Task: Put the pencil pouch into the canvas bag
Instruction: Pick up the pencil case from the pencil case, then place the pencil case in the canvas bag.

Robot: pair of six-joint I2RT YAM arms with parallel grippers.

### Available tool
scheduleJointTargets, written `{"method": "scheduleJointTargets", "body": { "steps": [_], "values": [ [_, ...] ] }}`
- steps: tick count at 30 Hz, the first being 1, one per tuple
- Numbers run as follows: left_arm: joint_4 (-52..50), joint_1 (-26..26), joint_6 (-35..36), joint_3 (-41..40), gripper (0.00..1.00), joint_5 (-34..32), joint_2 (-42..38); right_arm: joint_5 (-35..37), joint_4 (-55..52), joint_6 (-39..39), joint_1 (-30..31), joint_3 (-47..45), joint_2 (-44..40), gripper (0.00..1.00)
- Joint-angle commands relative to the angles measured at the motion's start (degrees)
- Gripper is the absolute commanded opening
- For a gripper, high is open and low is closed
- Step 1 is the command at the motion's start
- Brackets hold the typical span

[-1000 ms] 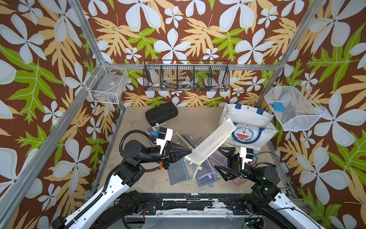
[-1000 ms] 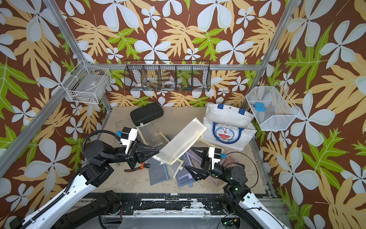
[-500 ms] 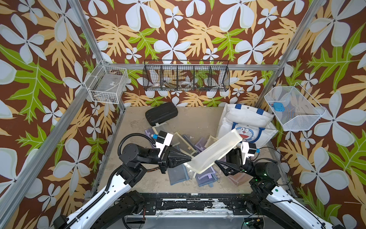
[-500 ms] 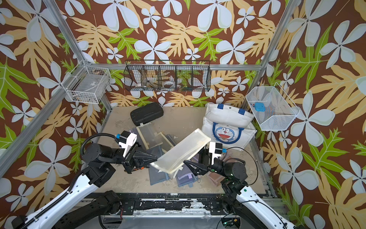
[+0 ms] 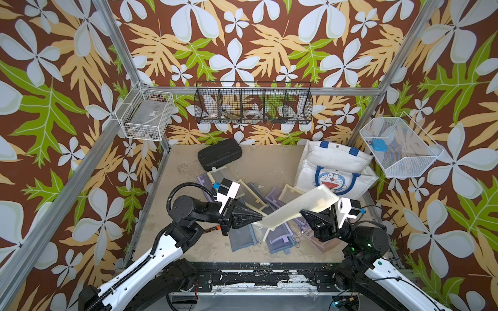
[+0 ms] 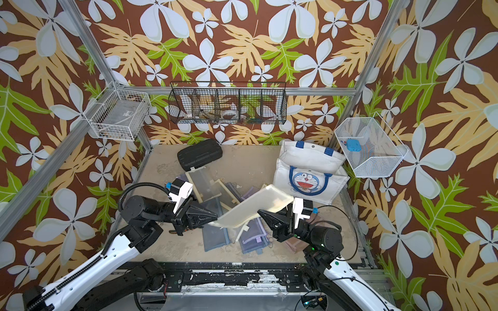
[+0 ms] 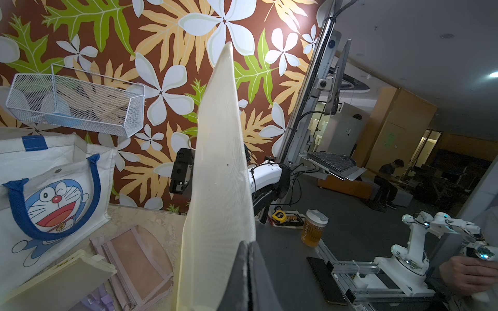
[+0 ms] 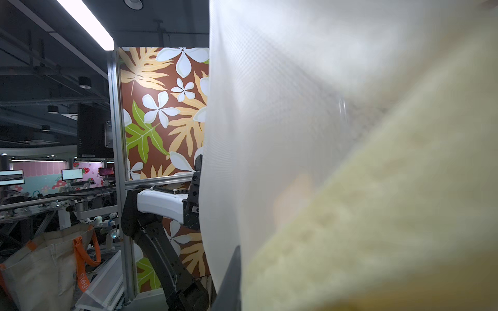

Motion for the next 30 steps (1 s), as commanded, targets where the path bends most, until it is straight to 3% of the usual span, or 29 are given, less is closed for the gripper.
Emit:
{"method": "scheduleJointTargets", "body": {
  "steps": [1, 4, 5, 8, 10, 12, 15, 18, 21, 25, 30],
  "values": [
    [2.0, 0.0, -0.5, -0.1, 0.00, -0.5, 0.3, 2.7, -2.1, -2.0, 0.1, 0.0, -1.0, 0.00],
    [-5.7, 0.0, 4.6, 0.7, 0.00, -6.1, -0.3, 5.9, -5.5, -3.8, 0.1, 0.4, -1.9, 0.00],
    [-8.1, 0.0, 6.1, 0.8, 0.07, -8.6, -0.7, 7.3, -7.5, -4.7, 0.1, 0.8, -2.1, 0.00],
    [-16.3, 0.1, 10.4, 1.4, 0.45, -20.1, -2.2, 14.8, -19.7, -10.7, 0.0, 4.9, -2.2, 0.00],
    [-21.3, 0.2, 12.0, 1.3, 0.80, -30.7, -3.6, 23.1, -30.7, -15.8, 0.1, 9.6, 0.0, 0.00],
    [-25.8, 0.3, 13.4, 1.2, 0.98, -39.8, -4.3, 29.9, -38.9, -20.3, 0.0, 14.7, 3.0, 0.00],
    [-34.2, 0.9, 14.6, 2.3, 1.00, -51.0, -2.6, 39.9, -47.1, -26.1, 0.1, 22.6, 8.1, 0.00],
    [-39.9, 2.4, 13.9, 2.3, 1.00, -56.4, -0.8, 50.6, -51.9, -32.2, 0.0, 30.9, 14.3, 0.00],
    [-40.8, 3.3, 12.9, -0.2, 1.00, -56.3, -1.3, 59.1, -57.0, -37.7, -2.0, 41.2, 22.5, 0.00],
    [-39.6, 3.3, 12.6, -3.1, 1.00, -54.9, -3.9, 61.6, -61.8, -42.3, -8.5, 52.6, 31.0, 0.00],
    [-39.2, 3.3, 14.1, -4.0, 1.00, -52.9, -5.2, 75.5, -63.0, -51.8, -11.1, 60.6, 40.6, 0.00]
  ]
}}
